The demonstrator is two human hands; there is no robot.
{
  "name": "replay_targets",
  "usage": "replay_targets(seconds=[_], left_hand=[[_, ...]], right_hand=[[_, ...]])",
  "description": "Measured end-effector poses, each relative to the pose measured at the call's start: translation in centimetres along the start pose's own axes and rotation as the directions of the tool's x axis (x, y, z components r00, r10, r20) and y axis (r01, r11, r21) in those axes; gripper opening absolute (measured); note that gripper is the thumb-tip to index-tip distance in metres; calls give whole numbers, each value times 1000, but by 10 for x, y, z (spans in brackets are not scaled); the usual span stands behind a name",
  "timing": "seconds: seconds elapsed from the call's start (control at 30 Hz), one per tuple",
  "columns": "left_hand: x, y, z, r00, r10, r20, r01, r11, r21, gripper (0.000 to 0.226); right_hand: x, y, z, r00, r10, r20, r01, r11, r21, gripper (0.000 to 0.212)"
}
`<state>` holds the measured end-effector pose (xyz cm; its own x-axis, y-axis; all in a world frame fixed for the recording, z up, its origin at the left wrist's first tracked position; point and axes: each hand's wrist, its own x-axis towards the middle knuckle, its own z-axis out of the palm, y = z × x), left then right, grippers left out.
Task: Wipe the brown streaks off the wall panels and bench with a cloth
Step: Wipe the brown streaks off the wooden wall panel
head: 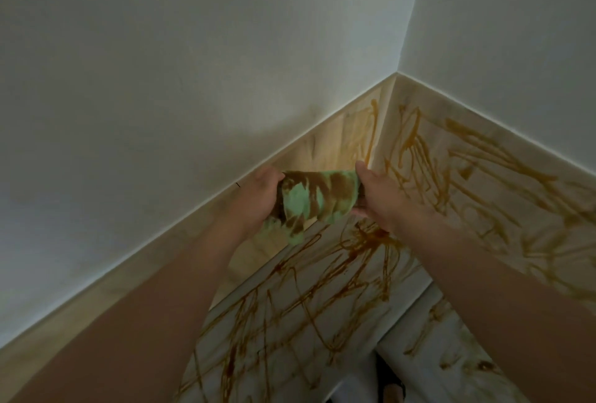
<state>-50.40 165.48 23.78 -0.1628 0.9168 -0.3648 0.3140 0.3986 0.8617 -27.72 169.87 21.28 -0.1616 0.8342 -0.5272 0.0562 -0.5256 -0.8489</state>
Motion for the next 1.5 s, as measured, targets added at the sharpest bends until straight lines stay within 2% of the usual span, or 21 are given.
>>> replay_targets(seconds=[0.1,0.2,0.27,0.33,0.47,0.57,0.63,0.73,0.8,0.9,0.97,1.0,1.03,1.07,1.13,1.2,1.23,1.27,1.37,1.47,1.5], left_hand=[[8,1,13,1000,-22,22,19,988,151,32],[15,13,21,984,-80,160,43,974,222,55],[19,25,31,971,-97,220,42,969,242,59],[26,36,44,973,-104,208,66,981,181,54],[49,55,81,982,-71,172,32,975,220,39],[64,64,110,981,-52,187,-30,912,410,11],[76,62,122,973,-33,227,-100,829,551,12],[94,61,147,934,-74,348,-185,736,651,21],[102,64,162,877,-168,451,-218,697,683,25],[115,77,170,809,-322,492,-167,676,717,27],[137,90,170,869,-263,420,-156,659,736,20],[147,101,168,915,-162,369,-201,611,766,22],[160,112,166,944,-5,330,-281,515,810,30],[173,124,163,933,150,326,-359,382,852,38],[201,145,157,832,364,418,-483,106,869,42],[231,158,149,692,450,564,-498,-267,825,42],[239,161,146,675,425,603,-447,-415,793,42],[245,162,145,680,391,620,-401,-510,761,47],[262,149,137,709,327,625,-359,-596,719,64],[272,138,129,695,306,650,-320,-678,662,62],[273,137,127,684,293,668,-292,-729,619,62]], right_hand=[[17,0,-11,996,-39,-84,28,990,-137,75],[24,-2,-35,996,-44,-81,30,986,-166,89],[27,-6,-51,994,-87,-63,77,985,-151,84],[34,-5,-66,990,-116,-82,102,982,-159,74],[64,13,-92,999,29,-37,-31,997,-70,49],[82,34,-101,989,147,-13,-148,984,-100,45],[85,44,-96,978,195,79,-195,981,-17,54],[88,52,-87,916,263,304,-350,894,279,71],[95,56,-83,895,236,379,-401,798,450,61],[113,63,-84,921,239,307,-383,703,600,43],[128,63,-93,943,265,200,-331,699,634,37],[135,61,-99,953,269,140,-296,725,621,35],[142,57,-107,964,255,81,-251,760,599,35],[150,53,-112,975,222,29,-198,797,570,39],[166,39,-120,992,122,-32,-88,849,520,54],[182,23,-119,999,11,-50,15,881,473,68],[190,14,-114,997,-44,-56,64,899,433,68],[195,5,-109,993,-101,-61,117,911,396,64],[218,-22,-80,976,-198,-89,217,888,405,60],[250,-35,-47,972,-137,-192,221,811,541,74],[260,-33,-37,958,-151,-245,263,806,530,72]])
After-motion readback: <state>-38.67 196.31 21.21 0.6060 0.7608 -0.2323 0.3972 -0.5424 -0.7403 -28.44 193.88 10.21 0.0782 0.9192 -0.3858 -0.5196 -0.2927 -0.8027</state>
